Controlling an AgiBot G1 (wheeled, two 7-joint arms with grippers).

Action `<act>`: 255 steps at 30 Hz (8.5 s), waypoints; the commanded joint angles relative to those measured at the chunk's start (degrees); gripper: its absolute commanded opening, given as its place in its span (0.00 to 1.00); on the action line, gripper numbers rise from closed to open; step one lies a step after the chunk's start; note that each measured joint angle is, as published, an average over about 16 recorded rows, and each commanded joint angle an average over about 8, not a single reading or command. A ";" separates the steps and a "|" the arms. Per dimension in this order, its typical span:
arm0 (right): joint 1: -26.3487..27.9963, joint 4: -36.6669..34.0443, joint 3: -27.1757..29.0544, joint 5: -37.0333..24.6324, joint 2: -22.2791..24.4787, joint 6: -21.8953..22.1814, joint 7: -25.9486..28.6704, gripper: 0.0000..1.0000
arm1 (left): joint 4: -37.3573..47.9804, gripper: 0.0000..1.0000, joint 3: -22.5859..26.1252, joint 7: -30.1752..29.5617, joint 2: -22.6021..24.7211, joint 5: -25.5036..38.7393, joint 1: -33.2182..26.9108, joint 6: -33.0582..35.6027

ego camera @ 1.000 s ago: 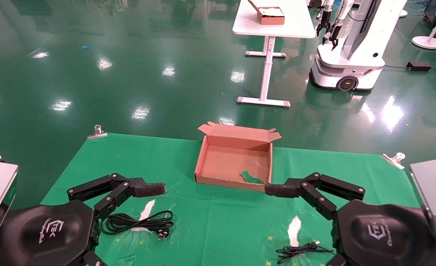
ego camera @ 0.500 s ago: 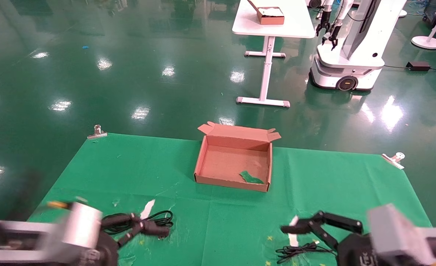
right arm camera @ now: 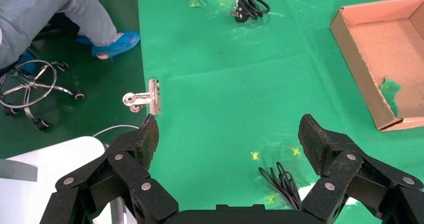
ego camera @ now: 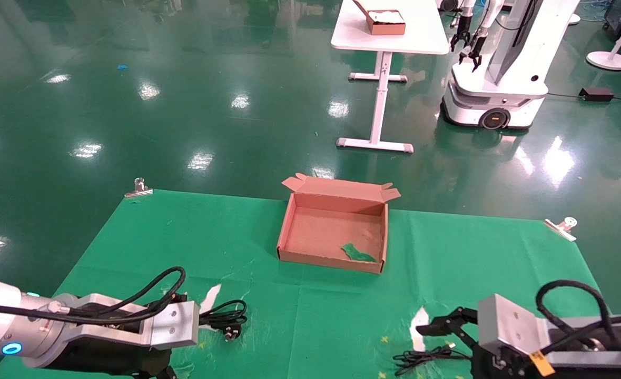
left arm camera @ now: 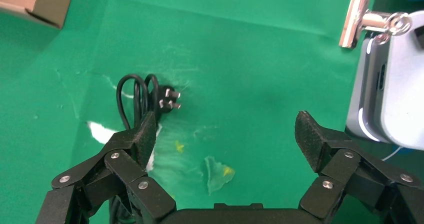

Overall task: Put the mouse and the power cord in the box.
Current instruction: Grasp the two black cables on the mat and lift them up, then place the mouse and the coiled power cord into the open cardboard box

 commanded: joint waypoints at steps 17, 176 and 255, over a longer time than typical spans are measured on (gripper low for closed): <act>-1.33 -1.78 0.11 1.92 0.16 -1.09 -0.63 1.00 | 16.18 1.00 12.25 -13.31 20.29 34.88 -3.11 -8.72; 34.79 -14.91 -17.09 -47.16 -18.28 1.22 -0.85 0.00 | 18.84 0.00 11.63 -8.30 32.31 27.78 -14.13 -22.28; 34.92 -44.22 -33.08 -33.11 -45.29 37.07 -29.67 0.00 | 55.67 1.00 42.29 -25.05 31.40 22.66 -25.56 -47.77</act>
